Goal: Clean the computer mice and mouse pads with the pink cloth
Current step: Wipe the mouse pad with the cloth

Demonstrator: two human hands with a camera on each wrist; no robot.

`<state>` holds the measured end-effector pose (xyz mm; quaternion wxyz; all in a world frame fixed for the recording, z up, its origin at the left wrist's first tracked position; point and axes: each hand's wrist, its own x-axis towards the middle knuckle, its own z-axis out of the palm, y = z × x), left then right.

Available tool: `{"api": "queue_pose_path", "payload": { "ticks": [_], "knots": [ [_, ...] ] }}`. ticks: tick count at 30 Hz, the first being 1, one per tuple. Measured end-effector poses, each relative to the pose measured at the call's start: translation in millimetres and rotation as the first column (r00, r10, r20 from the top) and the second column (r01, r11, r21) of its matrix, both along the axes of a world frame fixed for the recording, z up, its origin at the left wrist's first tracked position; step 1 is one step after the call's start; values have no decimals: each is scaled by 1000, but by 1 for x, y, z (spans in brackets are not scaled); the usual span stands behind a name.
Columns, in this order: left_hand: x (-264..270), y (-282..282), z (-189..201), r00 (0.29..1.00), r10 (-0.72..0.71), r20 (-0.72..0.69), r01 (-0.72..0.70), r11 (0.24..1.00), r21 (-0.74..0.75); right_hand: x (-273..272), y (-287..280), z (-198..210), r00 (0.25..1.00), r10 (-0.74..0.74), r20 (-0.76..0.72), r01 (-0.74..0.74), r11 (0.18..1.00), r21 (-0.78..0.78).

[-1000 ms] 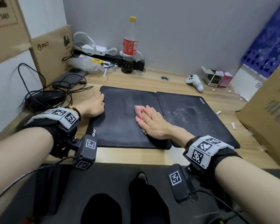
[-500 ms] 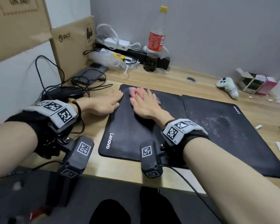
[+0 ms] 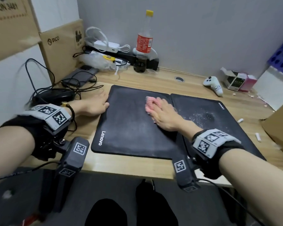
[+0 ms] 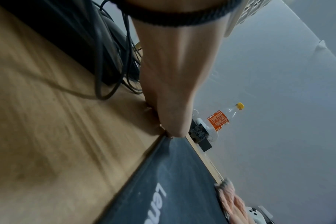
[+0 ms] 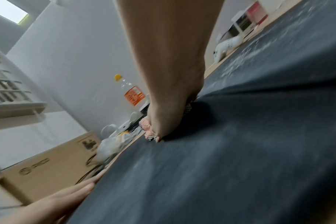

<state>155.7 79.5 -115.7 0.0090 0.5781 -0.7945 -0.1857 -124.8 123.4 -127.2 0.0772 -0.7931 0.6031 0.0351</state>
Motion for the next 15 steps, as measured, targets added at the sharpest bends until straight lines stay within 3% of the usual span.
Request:
{"api": "queue_pose_path", "payload": {
  "ticks": [3, 7, 11, 15],
  "knots": [
    [4, -3, 3, 999, -32, -9, 32, 1000, -1, -17, -16, -1, 989, -151, 4, 151, 988, 20],
    [2, 0, 3, 999, -38, 8, 38, 999, -14, 0, -49, 1, 975, -218, -38, 217, 976, -34],
    [3, -4, 2, 999, -4, 41, 5, 1000, -10, 40, -86, 0, 977, -196, -86, 196, 981, -7],
    [1, 0, 7, 998, 8, 63, -9, 1000, 22, 91, -94, 4, 996, -83, -33, 84, 996, 22]
  ]
}}
